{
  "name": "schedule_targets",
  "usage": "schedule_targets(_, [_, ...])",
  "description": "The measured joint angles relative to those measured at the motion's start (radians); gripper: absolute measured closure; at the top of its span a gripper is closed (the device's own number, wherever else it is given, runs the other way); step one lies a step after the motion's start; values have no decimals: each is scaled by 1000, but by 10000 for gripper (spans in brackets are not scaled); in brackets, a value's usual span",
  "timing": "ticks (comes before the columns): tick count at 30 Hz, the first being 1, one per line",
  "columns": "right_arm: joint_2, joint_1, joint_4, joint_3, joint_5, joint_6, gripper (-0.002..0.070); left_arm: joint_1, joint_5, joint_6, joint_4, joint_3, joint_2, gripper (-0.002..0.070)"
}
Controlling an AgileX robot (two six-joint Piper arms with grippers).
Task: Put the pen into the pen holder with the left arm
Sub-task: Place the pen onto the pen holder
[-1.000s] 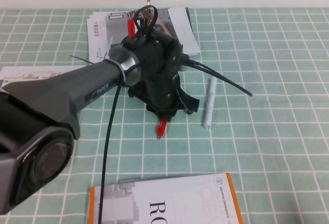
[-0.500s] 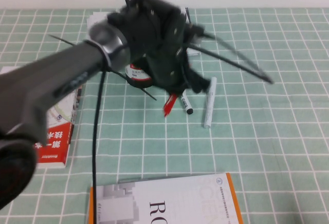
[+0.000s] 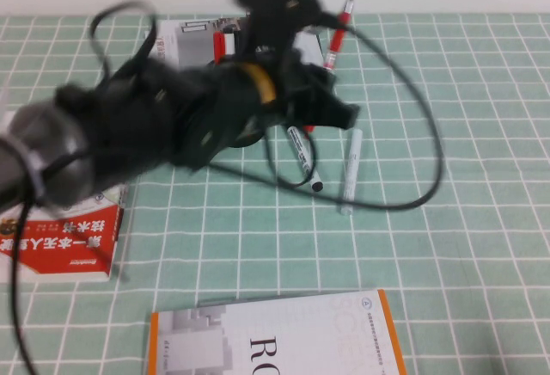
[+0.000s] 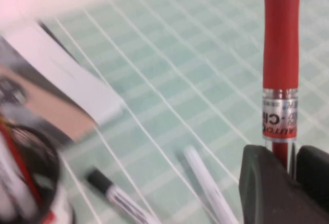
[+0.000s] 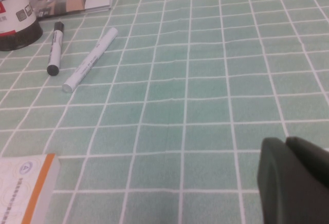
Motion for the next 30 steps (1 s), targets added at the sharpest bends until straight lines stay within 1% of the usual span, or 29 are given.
schedule_targets(3, [0,0,0,0,0,0,696,52,-238,0,2,123,-28,594])
schedule_targets(5, [0,0,0,0,0,0,696,89,-348,0,-3,170,-34,595])
schedule_targets(10, [0,0,0,0,0,0,696,177,-532,0,-26,189,-15,595])
schedule_targets(14, [0,0,0,0,0,0,696,223,-690,0,-33,189,49,595])
schedule_targets(17, [0,0,0,0,0,0,696,247,-726,0,-33,177,105,595])
schedule_targets(23, [0,0,0,0,0,0,696,276,-733,0,-35,125,197,595])
schedule_targets(30, [0,0,0,0,0,0,696,278,-733,0,-35,67,282,595])
